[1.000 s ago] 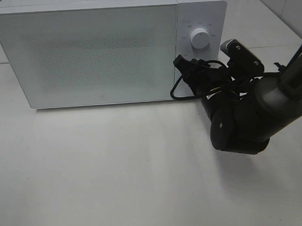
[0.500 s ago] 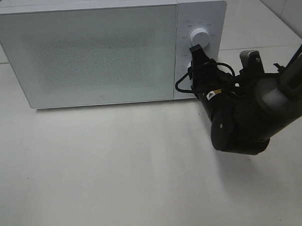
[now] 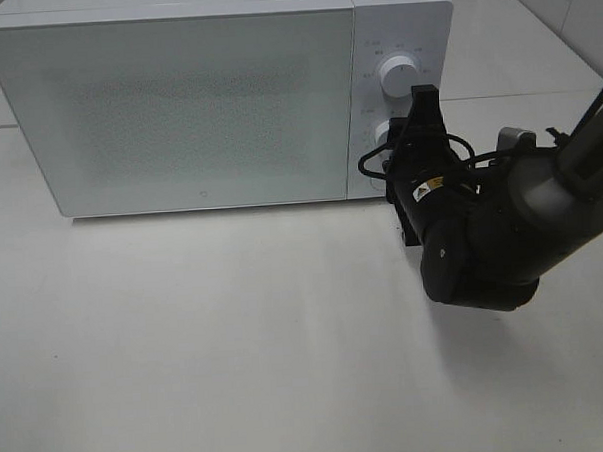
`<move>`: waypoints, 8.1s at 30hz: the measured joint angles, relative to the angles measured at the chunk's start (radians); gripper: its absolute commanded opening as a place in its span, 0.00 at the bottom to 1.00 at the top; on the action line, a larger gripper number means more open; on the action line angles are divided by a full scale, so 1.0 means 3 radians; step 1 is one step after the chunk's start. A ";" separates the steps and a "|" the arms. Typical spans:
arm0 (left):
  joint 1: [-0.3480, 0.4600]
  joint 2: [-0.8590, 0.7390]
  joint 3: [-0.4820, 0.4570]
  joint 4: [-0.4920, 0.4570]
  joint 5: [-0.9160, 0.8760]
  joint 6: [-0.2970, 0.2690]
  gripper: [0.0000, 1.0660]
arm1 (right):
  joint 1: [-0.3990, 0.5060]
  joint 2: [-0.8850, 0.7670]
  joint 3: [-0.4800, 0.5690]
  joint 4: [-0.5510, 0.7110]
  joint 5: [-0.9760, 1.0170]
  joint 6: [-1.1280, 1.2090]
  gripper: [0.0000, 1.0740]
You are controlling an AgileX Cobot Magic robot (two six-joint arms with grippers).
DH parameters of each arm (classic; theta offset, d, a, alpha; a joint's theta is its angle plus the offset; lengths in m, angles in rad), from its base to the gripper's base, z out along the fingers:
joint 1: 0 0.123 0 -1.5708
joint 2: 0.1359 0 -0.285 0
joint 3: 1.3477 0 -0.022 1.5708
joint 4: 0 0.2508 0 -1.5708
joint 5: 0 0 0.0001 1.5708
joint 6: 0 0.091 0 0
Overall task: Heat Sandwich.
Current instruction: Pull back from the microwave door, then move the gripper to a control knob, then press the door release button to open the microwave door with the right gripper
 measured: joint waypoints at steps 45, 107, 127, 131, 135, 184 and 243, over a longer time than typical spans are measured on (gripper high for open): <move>0.0000 0.0000 0.0000 0.0000 0.0000 0.0000 0.92 | 0.0000 0.0007 0.0000 -0.0003 0.0023 0.0760 0.48; 0.0000 0.0000 0.0000 0.0000 0.0000 0.0000 0.92 | 0.0013 -0.1953 0.0700 -0.1127 0.3553 -0.3337 0.69; 0.0000 0.0000 0.0000 0.0000 0.0000 0.0000 0.92 | 0.0013 -0.2637 0.0257 -0.1463 0.6237 -0.4657 0.69; 0.0000 0.0000 0.0000 0.0000 0.0000 0.0000 0.92 | 0.0013 -0.2873 0.0240 -0.1490 0.6587 -0.4663 0.69; 0.0000 0.0000 0.0000 0.0000 0.0000 0.0000 0.92 | 0.0013 -0.3143 0.0240 -0.1490 0.6833 -0.4667 0.69; 0.0000 0.0000 0.0000 0.0000 0.0000 0.0000 0.92 | -0.1510 -0.6943 0.0840 -0.2297 0.7520 -0.4167 0.69; 0.0000 0.0000 0.0000 0.0000 0.0000 0.0000 0.92 | -0.1590 -0.5350 0.0790 -0.2297 0.5720 -0.4167 0.69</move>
